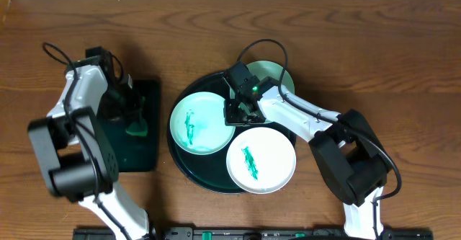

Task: Clean dirty plates on tray and stack at the side
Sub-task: 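Grasp the green sponge with the left gripper and lift it, then scrub the left plate with the sponge in the left gripper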

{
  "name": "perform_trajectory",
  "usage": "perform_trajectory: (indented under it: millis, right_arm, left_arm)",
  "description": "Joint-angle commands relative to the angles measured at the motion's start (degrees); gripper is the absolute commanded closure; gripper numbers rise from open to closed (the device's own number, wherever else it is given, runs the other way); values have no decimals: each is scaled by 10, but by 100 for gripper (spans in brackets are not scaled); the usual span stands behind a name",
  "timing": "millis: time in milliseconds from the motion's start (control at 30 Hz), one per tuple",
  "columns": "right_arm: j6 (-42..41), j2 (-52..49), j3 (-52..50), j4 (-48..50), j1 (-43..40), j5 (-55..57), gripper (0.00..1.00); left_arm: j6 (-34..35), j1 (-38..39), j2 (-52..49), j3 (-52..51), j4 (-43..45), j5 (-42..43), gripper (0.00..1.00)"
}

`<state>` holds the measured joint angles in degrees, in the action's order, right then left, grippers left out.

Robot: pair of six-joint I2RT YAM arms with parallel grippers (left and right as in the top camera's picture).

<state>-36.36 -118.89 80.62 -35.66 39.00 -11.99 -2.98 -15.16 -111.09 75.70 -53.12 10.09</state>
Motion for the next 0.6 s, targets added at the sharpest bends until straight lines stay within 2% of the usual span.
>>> perform_trajectory:
  millis: [0,233,433,567]
  right_arm:
    - [9,-12,7,6,-3,-3,99]
    - [9,-12,7,10,-3,-3,99]
    - [18,-12,7,10,-3,-5,99]
    - [18,-12,7,10,-5,-5,99]
  left_arm:
    - [3,1,107,1,-17,-7,93]
    - [3,1,209,1,-61,-7,93]
    - [13,1,220,-3,-91,-49,93]
    - [19,1,220,-5,-91,-48,93]
